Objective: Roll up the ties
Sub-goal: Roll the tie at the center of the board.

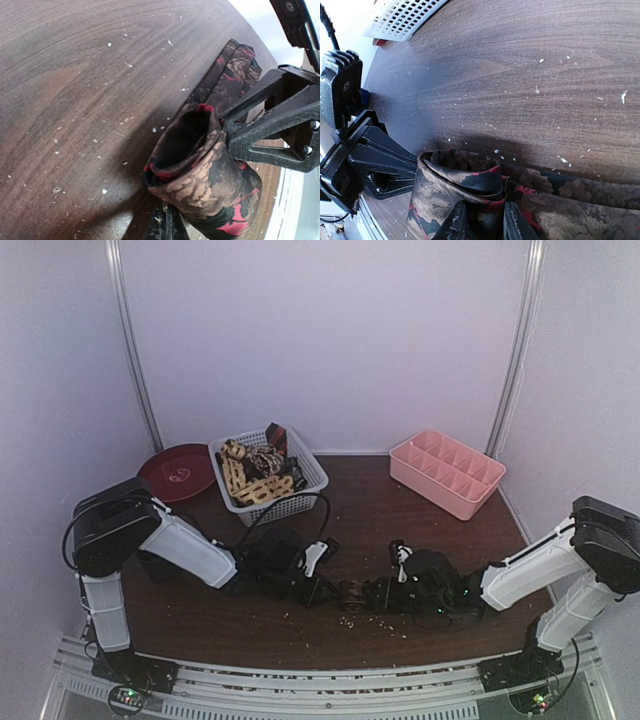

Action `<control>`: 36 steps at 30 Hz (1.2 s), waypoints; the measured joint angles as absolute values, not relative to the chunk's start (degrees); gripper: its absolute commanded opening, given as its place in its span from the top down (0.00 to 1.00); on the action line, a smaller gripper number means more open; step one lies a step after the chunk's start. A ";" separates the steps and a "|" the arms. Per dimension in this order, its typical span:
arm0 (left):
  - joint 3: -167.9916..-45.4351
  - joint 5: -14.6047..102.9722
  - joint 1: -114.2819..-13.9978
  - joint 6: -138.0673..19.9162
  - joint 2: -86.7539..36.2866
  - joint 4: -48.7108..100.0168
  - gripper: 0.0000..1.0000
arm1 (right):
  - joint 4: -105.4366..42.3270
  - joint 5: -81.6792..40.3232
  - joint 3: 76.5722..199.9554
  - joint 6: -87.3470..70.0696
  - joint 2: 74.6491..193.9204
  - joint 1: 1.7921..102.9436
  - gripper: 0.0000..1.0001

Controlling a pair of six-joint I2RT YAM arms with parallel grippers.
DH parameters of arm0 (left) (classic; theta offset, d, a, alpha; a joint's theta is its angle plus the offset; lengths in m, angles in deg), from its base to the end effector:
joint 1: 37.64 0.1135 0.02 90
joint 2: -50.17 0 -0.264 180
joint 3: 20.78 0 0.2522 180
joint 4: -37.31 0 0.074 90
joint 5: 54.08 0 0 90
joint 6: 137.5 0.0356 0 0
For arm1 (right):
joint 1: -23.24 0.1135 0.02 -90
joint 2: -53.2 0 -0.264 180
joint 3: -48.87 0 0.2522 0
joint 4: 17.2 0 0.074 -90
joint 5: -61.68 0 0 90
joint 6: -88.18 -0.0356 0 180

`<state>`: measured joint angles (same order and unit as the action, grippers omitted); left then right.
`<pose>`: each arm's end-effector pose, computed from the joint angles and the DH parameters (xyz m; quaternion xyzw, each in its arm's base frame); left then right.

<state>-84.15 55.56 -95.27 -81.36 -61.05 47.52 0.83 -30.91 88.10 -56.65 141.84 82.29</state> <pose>0.1880 -0.3189 0.1070 0.2557 0.8498 -0.4182 0.1938 0.1409 0.2319 0.1289 -0.0210 0.8716 0.3994 0.2835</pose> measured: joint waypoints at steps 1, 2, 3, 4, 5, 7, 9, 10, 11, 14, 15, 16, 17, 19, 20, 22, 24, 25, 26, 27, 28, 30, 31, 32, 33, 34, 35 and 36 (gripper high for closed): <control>-84.15 55.85 -95.27 -81.49 -61.05 47.60 1.00 | 0.81 -30.91 88.04 -56.41 141.78 82.24 0.74; -84.15 56.17 -95.22 -81.63 -61.05 47.69 1.00 | 0.79 -30.93 87.91 -56.22 141.60 82.20 0.74; -84.15 56.54 -95.22 -81.76 -61.05 47.84 1.00 | 0.72 -30.93 87.73 -56.11 141.43 82.16 0.74; -84.15 56.78 -95.22 -81.89 -61.05 47.97 1.00 | 0.55 -30.95 87.64 -56.02 141.21 82.07 0.74; -84.15 57.13 -95.22 -81.98 -61.05 48.19 1.00 | 0.31 -31.00 87.49 -55.89 140.86 81.98 0.73; -84.17 57.79 -95.22 -82.06 -61.05 48.65 1.00 | -0.28 -31.17 87.25 -55.62 140.23 81.76 0.73; -84.39 58.40 -95.22 -82.15 -61.05 48.91 1.00 | -0.87 -31.21 86.97 -55.28 139.59 81.44 0.72; -84.63 58.71 -95.22 -82.15 -61.05 48.96 1.00 | -1.00 -31.24 86.86 -55.01 139.42 81.30 0.71; -84.87 58.93 -95.22 -82.15 -61.05 49.02 1.00 | -1.22 -31.21 86.79 -54.71 139.29 81.04 0.72; -85.53 59.36 -95.22 -82.15 -61.05 49.09 1.00 | -1.55 -31.13 86.60 -54.27 139.03 80.45 0.72; -85.81 59.54 -95.22 -82.15 -61.05 49.20 1.00 | -1.70 -31.13 86.55 -54.20 138.96 80.32 0.73; -86.05 59.78 -95.22 -82.15 -61.05 49.24 1.00 | -1.77 -31.13 86.44 -54.07 138.92 80.10 0.73; -86.40 60.04 -95.22 -82.15 -61.05 49.20 1.00 | -1.88 -31.13 86.27 -53.99 138.83 79.97 0.74; -87.03 60.50 -95.24 -82.17 -61.05 49.29 1.00 | -2.10 -31.11 85.92 -53.66 138.61 79.69 0.75; -87.32 60.68 -95.27 -82.17 -61.05 49.26 1.00 | -2.14 -31.11 85.79 -53.55 138.59 79.58 0.75; -87.91 61.05 -95.40 -82.17 -61.05 49.44 1.00 | -2.21 -30.89 85.46 -53.22 138.59 79.18 0.76; -88.37 61.37 -95.57 -82.19 -61.05 49.55 1.00 | -2.16 -30.65 85.15 -52.96 138.57 78.99 0.76; -88.59 61.55 -95.66 -82.19 -61.05 49.61 1.00 | -2.14 -30.52 85.00 -52.76 138.57 78.97 0.76; -88.80 61.68 -95.77 -82.19 -61.05 49.66 1.00 | -2.10 -30.41 84.83 -52.70 138.50 78.90 0.76; -89.04 61.75 -95.90 -82.19 -61.07 49.61 1.00 | -2.14 -30.36 84.65 -52.56 138.37 78.86 0.76; -89.33 61.77 -96.01 -82.19 -61.09 49.59 1.00 | -2.08 -30.25 84.43 -52.54 138.11 78.83 0.76; -89.74 61.81 -96.25 -82.19 -61.16 49.64 1.00 | -2.05 -30.17 83.99 -52.41 137.47 78.81 0.76; -89.90 61.86 -96.32 -82.17 -61.18 49.59 0.99 | -2.05 -30.17 83.84 -52.32 137.28 78.81 0.76; -90.07 61.88 -96.38 -82.17 -61.22 49.50 0.98 | -2.08 -30.14 83.65 -52.24 137.01 78.81 0.76; -90.20 61.90 -96.47 -82.17 -61.29 49.44 0.98 | -2.14 -30.17 83.56 -52.15 136.84 78.81 0.76; -90.42 61.88 -96.53 -82.17 -61.42 49.44 0.98 | -2.10 -30.17 83.47 -52.04 136.64 78.81 0.76; -90.51 61.88 -96.56 -82.17 -61.48 49.44 0.98 | -2.12 -30.17 83.36 -51.93 136.51 78.81 0.76; -90.57 61.88 -96.64 -82.17 -61.53 49.42 0.98 | -2.16 -30.17 83.30 -51.84 136.36 78.81 0.77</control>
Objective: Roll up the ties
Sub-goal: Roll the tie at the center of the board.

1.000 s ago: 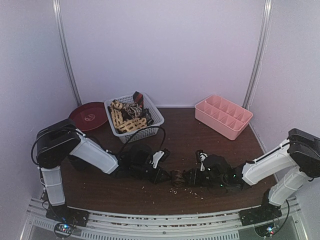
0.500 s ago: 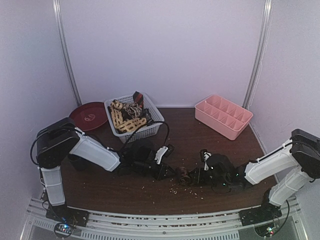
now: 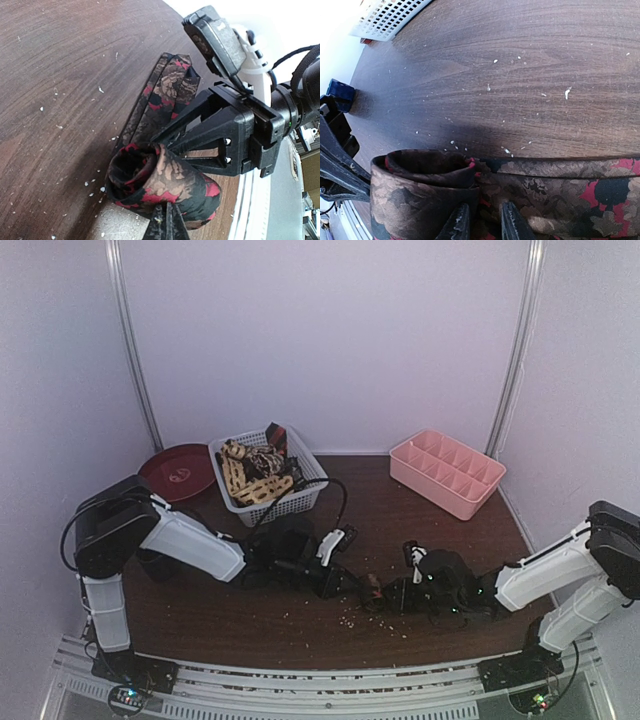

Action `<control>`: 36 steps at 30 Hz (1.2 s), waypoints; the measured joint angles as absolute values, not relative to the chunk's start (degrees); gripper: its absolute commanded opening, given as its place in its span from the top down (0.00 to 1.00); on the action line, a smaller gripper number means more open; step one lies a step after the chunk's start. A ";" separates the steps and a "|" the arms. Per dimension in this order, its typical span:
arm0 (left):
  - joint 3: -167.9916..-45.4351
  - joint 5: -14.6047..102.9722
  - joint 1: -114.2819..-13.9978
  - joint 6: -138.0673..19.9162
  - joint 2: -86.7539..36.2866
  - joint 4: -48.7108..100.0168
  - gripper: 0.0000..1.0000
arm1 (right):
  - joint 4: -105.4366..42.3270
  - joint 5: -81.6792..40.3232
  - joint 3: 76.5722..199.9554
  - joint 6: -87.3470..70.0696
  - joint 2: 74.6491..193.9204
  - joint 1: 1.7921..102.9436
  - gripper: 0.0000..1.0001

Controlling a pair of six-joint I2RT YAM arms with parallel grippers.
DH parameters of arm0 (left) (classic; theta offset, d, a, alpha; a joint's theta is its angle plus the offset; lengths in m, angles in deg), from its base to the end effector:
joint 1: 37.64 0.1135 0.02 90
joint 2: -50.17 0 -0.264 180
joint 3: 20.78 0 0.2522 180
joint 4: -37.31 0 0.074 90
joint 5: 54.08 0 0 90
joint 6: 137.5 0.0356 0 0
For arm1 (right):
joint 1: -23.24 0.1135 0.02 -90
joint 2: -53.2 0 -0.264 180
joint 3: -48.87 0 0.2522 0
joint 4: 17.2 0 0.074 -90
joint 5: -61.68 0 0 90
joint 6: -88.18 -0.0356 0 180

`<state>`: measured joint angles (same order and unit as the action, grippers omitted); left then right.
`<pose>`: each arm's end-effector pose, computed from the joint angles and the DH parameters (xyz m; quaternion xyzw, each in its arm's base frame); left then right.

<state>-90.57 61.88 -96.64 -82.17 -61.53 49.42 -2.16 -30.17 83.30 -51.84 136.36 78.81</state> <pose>0.1913 -0.3486 0.1376 0.2878 0.8004 -0.4894 0.1926 0.1401 0.2023 0.1253 -0.0351 0.8809 0.3672 0.2966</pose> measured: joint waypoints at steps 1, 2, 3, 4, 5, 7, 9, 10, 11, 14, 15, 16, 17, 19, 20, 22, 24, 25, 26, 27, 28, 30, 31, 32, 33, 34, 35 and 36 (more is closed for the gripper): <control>-90.68 61.88 -96.69 -82.17 -61.61 49.40 0.98 | -2.18 -30.17 83.25 -51.71 136.18 78.79 0.77; -90.95 61.88 -96.73 -82.17 -61.79 49.20 0.98 | -2.18 -30.17 83.25 -51.58 136.03 78.79 0.77; -91.30 61.86 -96.80 -82.17 -62.05 49.20 0.97 | -2.18 -30.19 83.25 -51.49 135.92 78.79 0.76; -91.65 61.86 -96.86 -82.19 -62.29 49.22 0.97 | -2.25 -30.21 83.25 -51.45 135.88 78.77 0.77; -91.84 61.86 -96.93 -82.19 -62.47 49.22 0.97 | -2.32 -30.21 83.25 -51.43 135.86 78.75 0.77; -92.28 61.79 -97.06 -82.19 -62.82 49.22 0.96 | -2.58 -30.21 83.25 -51.25 135.86 78.57 0.77; -92.41 61.55 -97.10 -82.22 -62.99 49.15 0.96 | -2.62 -30.21 83.25 -51.19 135.86 78.40 0.77; -92.41 61.44 -97.10 -82.22 -63.01 49.09 0.96 | -2.60 -30.21 83.25 -51.10 135.86 78.29 0.77; -92.41 61.22 -97.12 -82.22 -63.01 49.00 0.95 | -2.58 -30.19 83.25 -51.08 135.86 78.16 0.77; -92.43 60.52 -97.12 -82.24 -63.01 48.87 0.95 | -2.14 -29.79 83.25 -51.01 136.07 78.09 0.77; -92.48 60.37 -97.12 -82.22 -63.01 48.78 0.95 | -1.94 -29.55 83.25 -50.99 136.31 78.09 0.77; -92.61 60.30 -97.12 -82.22 -63.04 48.67 0.95 | -1.77 -29.42 83.32 -50.95 136.71 78.05 0.77; -92.94 60.33 -97.12 -82.22 -63.14 48.54 0.95 | -1.75 -29.38 83.45 -50.90 137.17 78.00 0.77; -93.87 60.33 -97.17 -82.24 -63.60 48.52 0.95 | -1.94 -29.42 83.73 -50.88 137.67 77.89 0.77; -94.29 60.30 -97.21 -82.24 -63.82 48.50 0.94 | -2.12 -29.60 83.75 -50.90 137.69 77.76 0.77; -94.90 60.33 -97.26 -82.26 -64.22 48.52 0.94 | -2.45 -30.34 83.75 -50.88 137.58 77.50 0.77; -95.21 60.33 -97.28 -82.32 -64.46 48.52 0.93 | -3.41 -31.08 83.75 -50.60 136.93 77.17 0.77; -95.30 60.33 -97.28 -82.35 -64.54 48.52 0.93 | -3.89 -31.46 83.75 -50.36 136.47 77.06 0.78; -95.38 60.33 -97.28 -82.37 -64.67 48.52 0.93 | -4.33 -31.76 83.75 -50.14 136.12 77.00 0.77; -95.47 60.33 -97.30 -82.37 -64.81 48.52 0.92 | -4.85 -32.20 83.75 -49.96 135.70 76.85 0.78; -95.60 60.33 -97.32 -82.37 -64.94 48.52 0.92 | -5.24 -32.59 83.75 -49.85 135.40 76.71 0.78; -95.97 60.33 -97.34 -82.41 -65.16 48.52 0.91 | -5.99 -33.31 83.75 -49.72 135.07 76.47 0.78; -96.13 60.33 -97.36 -82.43 -65.22 48.54 0.91 | -6.27 -33.68 83.75 -49.68 135.00 76.45 0.78; -96.17 60.33 -97.39 -82.52 -65.24 48.54 0.91 | -6.51 -34.01 83.73 -49.68 134.94 76.45 0.78; -96.17 60.33 -97.39 -82.57 -65.24 48.54 0.91 | -6.82 -34.47 83.73 -49.68 134.83 76.45 0.78; -96.17 60.33 -97.39 -82.57 -65.26 48.54 0.91 | -6.95 -34.76 83.71 -49.68 134.70 76.45 0.78; -96.17 60.33 -97.39 -82.59 -65.29 48.54 0.91 | -7.15 -35.04 83.65 -49.70 134.39 76.45 0.78; -96.19 60.33 -97.39 -82.61 -65.31 48.54 0.91 | -7.54 -35.41 83.54 -49.70 133.67 76.45 0.78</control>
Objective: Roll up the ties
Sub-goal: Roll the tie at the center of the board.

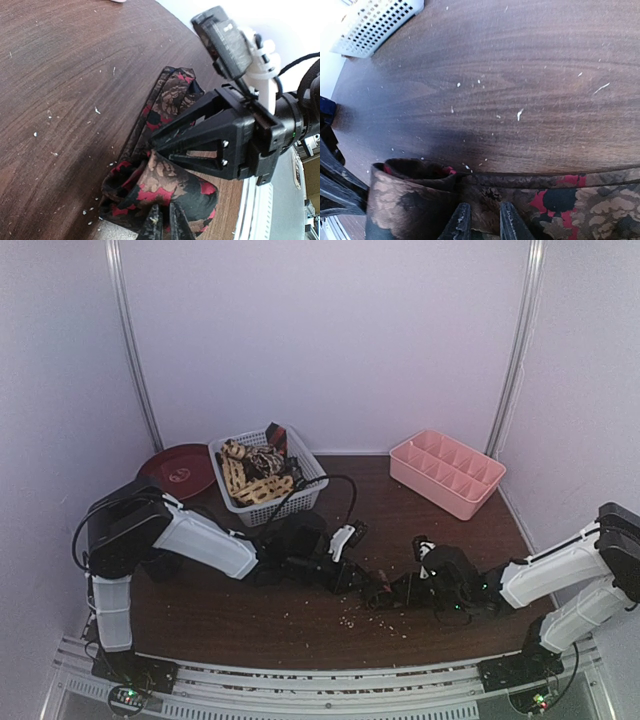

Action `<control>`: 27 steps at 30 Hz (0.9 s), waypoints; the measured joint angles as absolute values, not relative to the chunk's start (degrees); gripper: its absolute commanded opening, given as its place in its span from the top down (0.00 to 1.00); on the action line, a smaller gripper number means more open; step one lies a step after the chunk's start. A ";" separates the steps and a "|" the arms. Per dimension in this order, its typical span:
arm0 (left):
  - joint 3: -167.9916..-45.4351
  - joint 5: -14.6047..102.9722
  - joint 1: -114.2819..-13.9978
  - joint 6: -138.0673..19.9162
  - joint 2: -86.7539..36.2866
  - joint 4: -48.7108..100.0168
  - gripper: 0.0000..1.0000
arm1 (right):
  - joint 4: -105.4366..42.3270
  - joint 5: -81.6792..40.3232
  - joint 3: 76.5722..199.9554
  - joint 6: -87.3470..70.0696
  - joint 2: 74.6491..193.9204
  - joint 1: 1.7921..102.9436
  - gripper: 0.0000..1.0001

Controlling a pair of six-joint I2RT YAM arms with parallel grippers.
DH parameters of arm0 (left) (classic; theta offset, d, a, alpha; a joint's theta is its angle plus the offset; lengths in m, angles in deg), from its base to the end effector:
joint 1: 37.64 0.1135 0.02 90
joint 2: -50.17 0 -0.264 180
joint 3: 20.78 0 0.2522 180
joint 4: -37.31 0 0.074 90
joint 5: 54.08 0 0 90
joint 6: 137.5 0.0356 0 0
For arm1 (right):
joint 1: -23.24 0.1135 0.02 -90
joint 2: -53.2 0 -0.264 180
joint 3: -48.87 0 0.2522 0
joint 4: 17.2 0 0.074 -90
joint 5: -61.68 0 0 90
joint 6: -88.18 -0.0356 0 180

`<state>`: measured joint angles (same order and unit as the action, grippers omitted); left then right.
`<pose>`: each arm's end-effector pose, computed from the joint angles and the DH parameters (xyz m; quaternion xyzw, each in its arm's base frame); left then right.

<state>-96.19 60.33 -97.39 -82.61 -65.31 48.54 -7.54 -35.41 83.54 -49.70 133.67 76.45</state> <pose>0.1988 -0.3700 0.1381 0.2846 0.7991 -0.4893 0.2023 0.1475 0.1899 0.1286 -0.0134 0.8902 0.3140 0.3298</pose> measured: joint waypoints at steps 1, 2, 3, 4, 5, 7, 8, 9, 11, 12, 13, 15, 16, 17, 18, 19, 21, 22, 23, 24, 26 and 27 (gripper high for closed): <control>-96.21 60.33 -97.39 -82.61 -65.33 48.54 0.91 | -7.65 -35.61 83.49 -49.70 133.34 76.43 0.76; -96.26 60.30 -97.39 -82.61 -65.35 48.54 0.91 | -7.93 -35.74 83.43 -49.75 132.80 76.36 0.75; -96.37 60.30 -97.39 -82.65 -65.40 48.54 0.91 | -8.39 -36.02 83.30 -49.77 132.01 76.32 0.74; -96.50 60.30 -97.39 -82.72 -65.42 48.52 0.91 | -8.92 -36.33 83.12 -49.94 130.98 76.21 0.72; -96.72 60.26 -97.43 -82.76 -65.48 48.50 0.91 | -9.46 -36.77 82.97 -50.05 129.82 76.19 0.71; -97.02 60.17 -97.54 -82.78 -65.59 48.50 0.91 | -10.23 -37.29 82.60 -50.44 127.31 76.19 0.66; -97.07 60.15 -97.63 -82.81 -65.59 48.50 0.91 | -10.38 -37.38 82.44 -50.75 126.06 76.19 0.63; -97.09 60.13 -97.74 -82.81 -65.61 48.48 0.91 | -10.45 -37.38 82.18 -51.08 124.64 76.19 0.60; -97.15 60.09 -97.89 -82.81 -65.68 48.39 0.91 | -10.34 -37.07 81.61 -51.80 121.74 76.19 0.55; -97.22 60.06 -97.98 -82.81 -65.70 48.35 0.91 | -10.03 -36.83 81.39 -52.32 120.75 76.19 0.53; -97.28 60.04 -98.04 -82.83 -65.75 48.35 0.91 | -9.81 -36.55 81.31 -52.83 120.21 76.19 0.50; -97.46 59.98 -98.09 -82.89 -65.90 48.35 0.91 | -8.98 -35.46 81.31 -53.55 119.81 76.19 0.47; -97.61 59.95 -98.13 -82.98 -65.99 48.32 0.91 | -8.61 -35.06 81.31 -53.75 119.97 76.25 0.47; -97.74 59.93 -98.13 -83.00 -66.07 48.32 0.91 | -8.28 -34.65 81.35 -54.01 120.29 76.34 0.47; -97.87 59.93 -98.13 -83.02 -66.12 48.32 0.91 | -8.13 -34.32 81.46 -54.34 120.88 76.60 0.47; -97.94 59.91 -98.13 -83.02 -66.14 48.32 0.91 | -8.13 -33.97 81.72 -54.47 121.67 76.78 0.48; -98.01 59.91 -98.13 -83.02 -66.16 48.32 0.91 | -8.11 -33.58 82.25 -54.69 123.35 77.11 0.50; -98.01 59.91 -98.13 -83.02 -66.16 48.30 0.91 | -8.20 -33.49 82.49 -54.77 124.18 77.28 0.51; -98.01 59.91 -98.13 -83.02 -66.18 48.30 0.91 | -8.26 -33.42 82.75 -54.75 124.95 77.39 0.53; -98.01 59.91 -98.13 -83.02 -66.18 48.30 0.91 | -8.37 -33.42 82.97 -54.69 125.56 77.39 0.55; -98.01 59.91 -98.13 -83.02 -66.18 48.15 0.91 | -8.48 -33.44 83.21 -54.31 126.24 77.39 0.60; -98.01 59.91 -98.13 -83.02 -66.20 48.02 0.91 | -8.61 -33.51 83.32 -54.05 126.35 77.39 0.63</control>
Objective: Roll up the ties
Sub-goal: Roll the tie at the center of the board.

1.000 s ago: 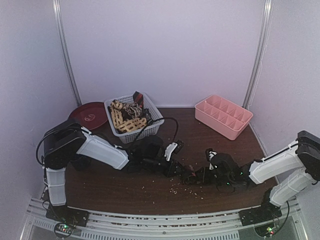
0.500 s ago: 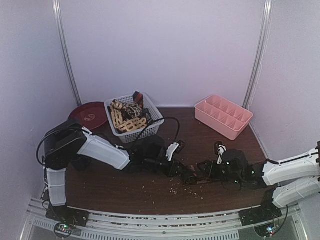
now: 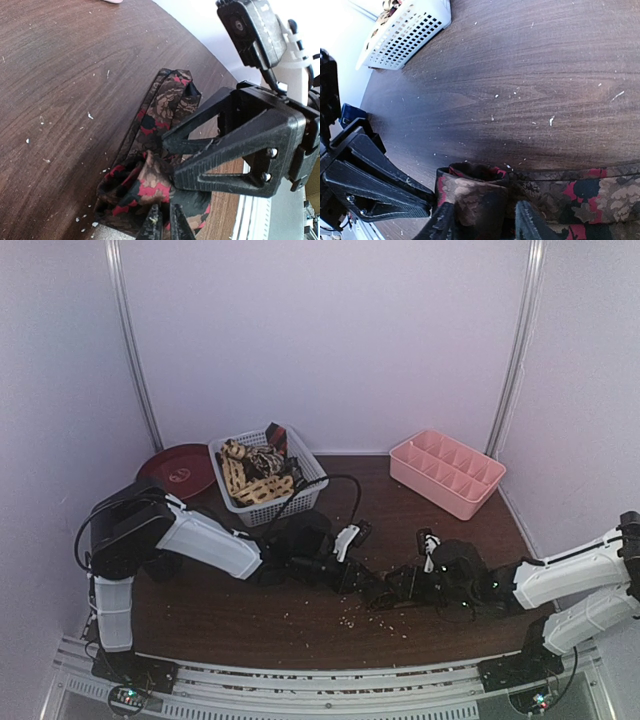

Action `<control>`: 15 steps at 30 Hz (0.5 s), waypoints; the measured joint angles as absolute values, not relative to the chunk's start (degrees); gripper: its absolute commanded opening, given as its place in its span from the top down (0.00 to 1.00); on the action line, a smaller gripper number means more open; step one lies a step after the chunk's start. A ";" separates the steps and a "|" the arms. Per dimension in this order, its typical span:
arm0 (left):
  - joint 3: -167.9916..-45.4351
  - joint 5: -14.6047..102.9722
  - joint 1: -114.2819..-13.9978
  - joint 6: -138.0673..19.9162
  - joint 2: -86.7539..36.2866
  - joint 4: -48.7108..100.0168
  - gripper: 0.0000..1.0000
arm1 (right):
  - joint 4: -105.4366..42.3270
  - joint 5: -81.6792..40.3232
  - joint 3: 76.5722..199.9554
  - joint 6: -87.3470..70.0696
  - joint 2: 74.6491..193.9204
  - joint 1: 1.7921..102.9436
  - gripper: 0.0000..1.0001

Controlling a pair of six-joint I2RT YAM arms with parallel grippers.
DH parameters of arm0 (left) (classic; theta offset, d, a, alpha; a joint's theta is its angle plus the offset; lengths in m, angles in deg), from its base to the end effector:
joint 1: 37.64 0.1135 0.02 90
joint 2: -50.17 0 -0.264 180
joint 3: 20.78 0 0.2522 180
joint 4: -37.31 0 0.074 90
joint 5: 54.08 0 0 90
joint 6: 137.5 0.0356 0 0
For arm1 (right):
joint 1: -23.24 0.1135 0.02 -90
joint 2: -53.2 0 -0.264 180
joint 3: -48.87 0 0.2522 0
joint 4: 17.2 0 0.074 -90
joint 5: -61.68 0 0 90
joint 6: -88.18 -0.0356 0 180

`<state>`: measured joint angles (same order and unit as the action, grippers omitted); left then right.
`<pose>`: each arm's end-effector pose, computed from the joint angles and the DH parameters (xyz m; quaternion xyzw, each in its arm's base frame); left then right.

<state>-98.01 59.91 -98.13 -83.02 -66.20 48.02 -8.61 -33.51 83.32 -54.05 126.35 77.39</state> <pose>0.1975 -0.3783 0.1401 0.2855 0.7975 -0.4915 0.2023 0.1402 0.1886 0.1536 0.0081 0.8659 0.3757 0.3302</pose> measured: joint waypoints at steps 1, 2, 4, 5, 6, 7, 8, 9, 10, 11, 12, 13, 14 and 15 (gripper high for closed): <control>-98.03 59.91 -98.13 -83.02 -66.18 47.84 0.91 | -8.65 -33.60 83.40 -53.77 126.39 77.39 0.64; -98.05 59.91 -98.13 -83.02 -66.20 47.67 0.91 | -8.65 -33.68 83.40 -53.53 126.37 77.39 0.65; -98.09 59.84 -98.13 -83.02 -66.18 47.45 0.90 | -8.74 -33.86 83.38 -52.96 126.24 77.35 0.66; -98.09 59.74 -98.13 -83.02 -66.18 47.41 0.89 | -8.81 -33.86 83.36 -52.61 126.04 77.28 0.67; -98.09 59.65 -98.13 -83.02 -66.18 47.41 0.88 | -8.85 -33.86 83.34 -52.39 125.85 77.19 0.67; -98.09 59.45 -98.13 -83.00 -66.18 47.41 0.87 | -8.85 -33.86 83.30 -52.11 125.74 77.09 0.67; -98.09 59.32 -98.13 -83.02 -66.18 47.41 0.86 | -8.85 -33.82 83.25 -51.71 125.69 76.95 0.67; -98.09 59.12 -98.13 -83.00 -66.16 47.41 0.85 | -8.79 -33.77 83.16 -51.45 125.69 76.85 0.67; -98.07 58.93 -98.13 -83.00 -66.10 47.41 0.85 | -8.70 -33.68 83.08 -51.25 125.69 76.78 0.68; -98.05 58.71 -98.13 -83.02 -65.99 47.41 0.85 | -8.55 -33.51 82.95 -51.14 125.69 76.60 0.68; -97.94 58.36 -98.13 -83.02 -65.77 47.41 0.85 | -8.52 -33.44 82.88 -51.06 125.69 76.50 0.69; -97.81 57.94 -98.13 -82.98 -65.53 47.36 0.85 | -8.46 -33.38 82.84 -51.01 125.71 76.39 0.69; -97.57 57.33 -98.13 -82.98 -65.16 47.25 0.84 | -8.35 -33.25 82.79 -50.97 125.76 76.21 0.69; -97.07 56.50 -98.13 -82.94 -64.57 46.99 0.84 | -8.11 -33.16 82.73 -50.90 125.82 76.08 0.69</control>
